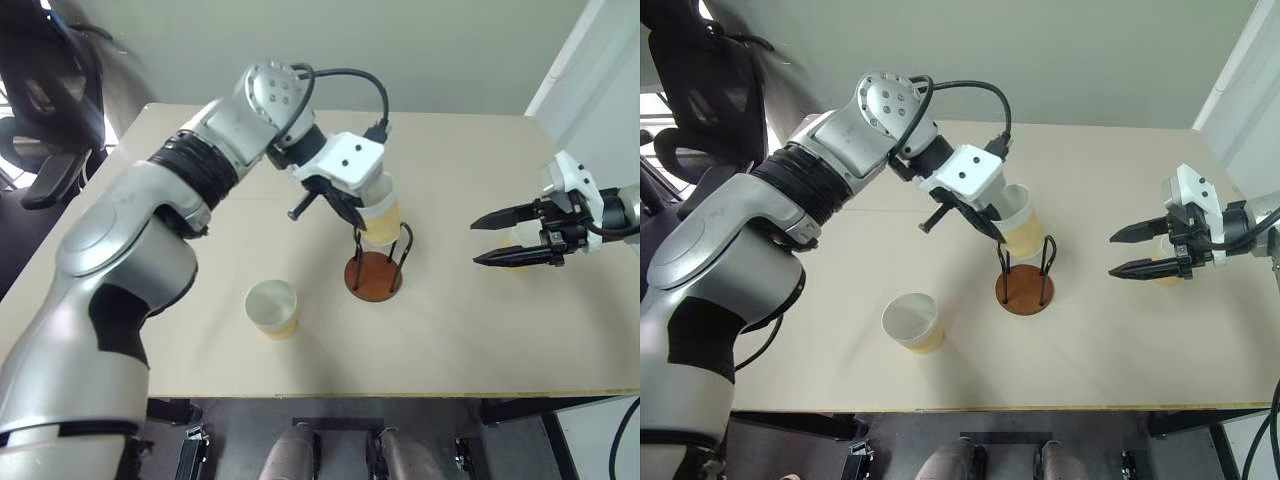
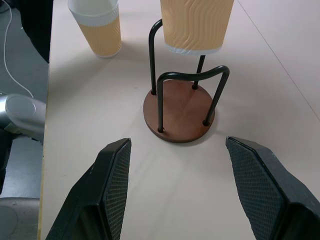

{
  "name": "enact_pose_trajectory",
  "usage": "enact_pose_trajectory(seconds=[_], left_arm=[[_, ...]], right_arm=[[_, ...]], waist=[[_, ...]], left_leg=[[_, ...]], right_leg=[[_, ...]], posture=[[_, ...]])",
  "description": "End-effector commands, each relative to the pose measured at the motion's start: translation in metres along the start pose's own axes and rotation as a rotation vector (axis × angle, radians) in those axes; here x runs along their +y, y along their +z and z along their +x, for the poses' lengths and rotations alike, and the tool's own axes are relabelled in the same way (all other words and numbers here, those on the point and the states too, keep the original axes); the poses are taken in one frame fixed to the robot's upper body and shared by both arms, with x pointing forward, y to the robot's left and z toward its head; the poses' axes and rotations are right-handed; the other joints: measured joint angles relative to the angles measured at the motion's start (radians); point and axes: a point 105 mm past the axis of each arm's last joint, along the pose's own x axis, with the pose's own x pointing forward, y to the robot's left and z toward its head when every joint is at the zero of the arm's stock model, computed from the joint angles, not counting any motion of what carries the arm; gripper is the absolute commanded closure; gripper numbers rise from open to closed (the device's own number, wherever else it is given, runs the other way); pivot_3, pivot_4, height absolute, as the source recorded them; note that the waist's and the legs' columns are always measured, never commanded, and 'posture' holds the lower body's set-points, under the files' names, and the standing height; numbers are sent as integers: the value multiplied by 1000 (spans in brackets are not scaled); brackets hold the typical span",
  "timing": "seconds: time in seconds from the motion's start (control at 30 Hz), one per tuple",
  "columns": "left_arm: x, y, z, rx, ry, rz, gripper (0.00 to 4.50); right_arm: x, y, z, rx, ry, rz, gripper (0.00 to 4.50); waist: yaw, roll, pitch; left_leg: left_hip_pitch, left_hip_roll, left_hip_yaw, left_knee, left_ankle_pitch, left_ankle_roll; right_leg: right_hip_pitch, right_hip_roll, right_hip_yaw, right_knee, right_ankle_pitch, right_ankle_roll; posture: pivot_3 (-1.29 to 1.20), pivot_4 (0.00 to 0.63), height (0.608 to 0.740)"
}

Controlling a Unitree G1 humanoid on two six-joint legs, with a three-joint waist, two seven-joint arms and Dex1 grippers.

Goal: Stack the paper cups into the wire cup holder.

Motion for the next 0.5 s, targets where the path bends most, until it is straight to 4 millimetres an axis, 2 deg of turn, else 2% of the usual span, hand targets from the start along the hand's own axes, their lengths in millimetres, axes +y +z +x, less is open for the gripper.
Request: enact_pose_trajectory(seconds=[0.03,0.5], left_arm=[[-2,4,-8,30,-31,43,4487],[-7,1,-3,22,-59,28,4487]], right_arm=[[-3,13,-7,-27,-29,-45,1422],[-4,12,-7,-25,-37,-48,1422]], waist=[[0,0,0],[0,0,0]], left_leg=[[0,0,0,0,0,0],[0,0,0,0,0,0]], right_leg=[[0,0,0,0,0,0],[0,0,0,0,0,0]], posture=[[0,150,740],[0,150,740]])
